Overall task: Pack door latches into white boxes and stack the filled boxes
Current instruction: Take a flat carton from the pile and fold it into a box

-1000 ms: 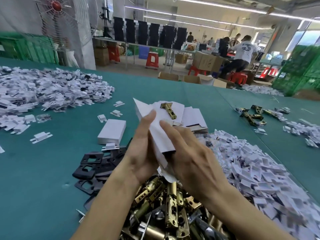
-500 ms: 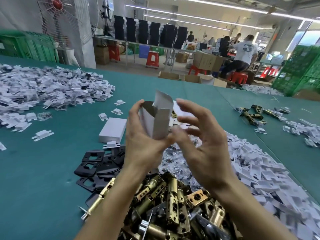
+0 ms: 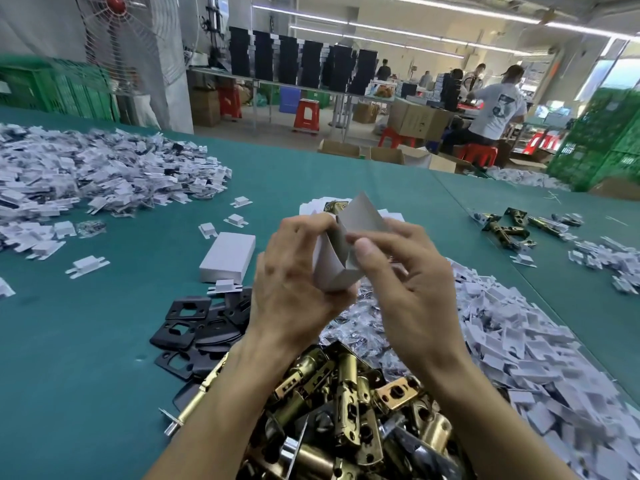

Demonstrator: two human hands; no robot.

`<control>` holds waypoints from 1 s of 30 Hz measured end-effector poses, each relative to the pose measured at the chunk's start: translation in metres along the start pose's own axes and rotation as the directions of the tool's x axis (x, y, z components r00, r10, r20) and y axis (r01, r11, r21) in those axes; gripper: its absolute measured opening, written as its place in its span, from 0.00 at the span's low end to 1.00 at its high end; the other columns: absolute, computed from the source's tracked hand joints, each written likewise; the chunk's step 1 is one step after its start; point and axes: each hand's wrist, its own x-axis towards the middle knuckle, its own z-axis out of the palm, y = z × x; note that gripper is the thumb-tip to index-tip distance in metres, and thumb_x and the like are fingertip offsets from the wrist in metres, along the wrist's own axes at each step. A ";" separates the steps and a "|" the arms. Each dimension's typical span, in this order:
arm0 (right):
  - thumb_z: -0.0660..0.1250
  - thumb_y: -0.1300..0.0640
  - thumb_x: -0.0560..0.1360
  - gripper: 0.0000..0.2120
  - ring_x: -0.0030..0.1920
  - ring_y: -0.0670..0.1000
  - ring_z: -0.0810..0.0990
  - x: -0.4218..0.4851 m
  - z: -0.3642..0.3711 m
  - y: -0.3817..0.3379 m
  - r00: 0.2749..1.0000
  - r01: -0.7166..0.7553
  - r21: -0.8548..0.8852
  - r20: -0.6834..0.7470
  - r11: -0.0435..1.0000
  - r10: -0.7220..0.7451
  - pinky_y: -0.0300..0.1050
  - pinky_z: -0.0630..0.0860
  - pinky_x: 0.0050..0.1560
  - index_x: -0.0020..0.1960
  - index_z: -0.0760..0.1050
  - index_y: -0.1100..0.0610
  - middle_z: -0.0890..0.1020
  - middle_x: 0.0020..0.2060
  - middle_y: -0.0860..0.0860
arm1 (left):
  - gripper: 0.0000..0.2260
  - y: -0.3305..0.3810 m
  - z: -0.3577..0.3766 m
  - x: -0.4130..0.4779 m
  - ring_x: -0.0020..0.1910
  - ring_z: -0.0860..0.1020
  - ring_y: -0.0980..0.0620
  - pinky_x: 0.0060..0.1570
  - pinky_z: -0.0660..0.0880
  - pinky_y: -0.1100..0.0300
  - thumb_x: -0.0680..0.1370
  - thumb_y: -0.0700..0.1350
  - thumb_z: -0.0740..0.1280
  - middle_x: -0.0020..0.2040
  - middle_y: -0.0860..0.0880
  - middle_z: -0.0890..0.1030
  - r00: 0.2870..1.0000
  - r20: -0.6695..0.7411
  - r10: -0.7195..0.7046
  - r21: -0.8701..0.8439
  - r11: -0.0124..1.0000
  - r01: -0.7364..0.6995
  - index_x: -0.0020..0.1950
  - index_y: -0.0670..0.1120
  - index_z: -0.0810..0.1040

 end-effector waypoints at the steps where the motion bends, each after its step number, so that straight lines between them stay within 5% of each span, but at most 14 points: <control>1: 0.66 0.54 0.77 0.09 0.56 0.43 0.81 -0.001 -0.002 -0.002 0.998 0.040 0.047 -0.040 0.998 -0.038 0.35 0.78 0.49 0.55 0.80 0.45 0.80 0.55 0.45 | 0.30 -0.001 0.000 0.000 0.51 0.78 0.45 0.41 0.77 0.43 0.64 0.47 0.78 0.57 0.55 0.74 0.999 0.011 0.034 0.019 0.999 -0.035 0.61 0.55 0.68; 4: 0.67 0.55 0.79 0.11 0.54 0.46 0.83 -0.003 -0.002 -0.008 0.993 0.076 0.148 -0.099 0.986 -0.061 0.39 0.80 0.48 0.59 0.75 0.43 0.84 0.53 0.47 | 0.39 -0.003 0.002 -0.002 0.53 0.79 0.45 0.45 0.78 0.43 0.60 0.43 0.82 0.60 0.51 0.76 0.995 0.036 0.095 0.072 0.993 -0.097 0.65 0.55 0.67; 10: 0.72 0.61 0.75 0.10 0.50 0.48 0.83 0.000 -0.002 -0.003 0.982 -0.139 0.086 -0.118 0.986 0.149 0.50 0.81 0.48 0.53 0.81 0.49 0.85 0.50 0.46 | 0.46 -0.004 0.006 -0.003 0.54 0.76 0.50 0.52 0.70 0.54 0.61 0.52 0.79 0.63 0.52 0.76 0.998 0.041 0.053 0.191 0.980 -0.059 0.75 0.53 0.60; 14: 0.68 0.58 0.79 0.07 0.49 0.48 0.84 -0.003 -0.002 -0.002 0.974 -0.184 0.209 -0.094 0.960 0.207 0.46 0.83 0.46 0.52 0.83 0.48 0.86 0.48 0.49 | 0.46 -0.003 0.006 -0.001 0.56 0.74 0.50 0.51 0.68 0.55 0.59 0.50 0.80 0.64 0.52 0.74 0.996 0.042 0.073 0.219 0.972 -0.081 0.74 0.48 0.63; 30: 0.74 0.62 0.73 0.09 0.42 0.43 0.84 -0.007 0.000 0.011 0.952 -0.173 0.059 -0.247 0.983 0.182 0.36 0.78 0.43 0.40 0.80 0.49 0.84 0.37 0.43 | 0.40 0.009 0.007 -0.005 0.53 0.78 0.42 0.50 0.70 0.50 0.60 0.46 0.79 0.61 0.48 0.79 0.994 0.086 0.072 0.403 0.910 -0.101 0.70 0.46 0.69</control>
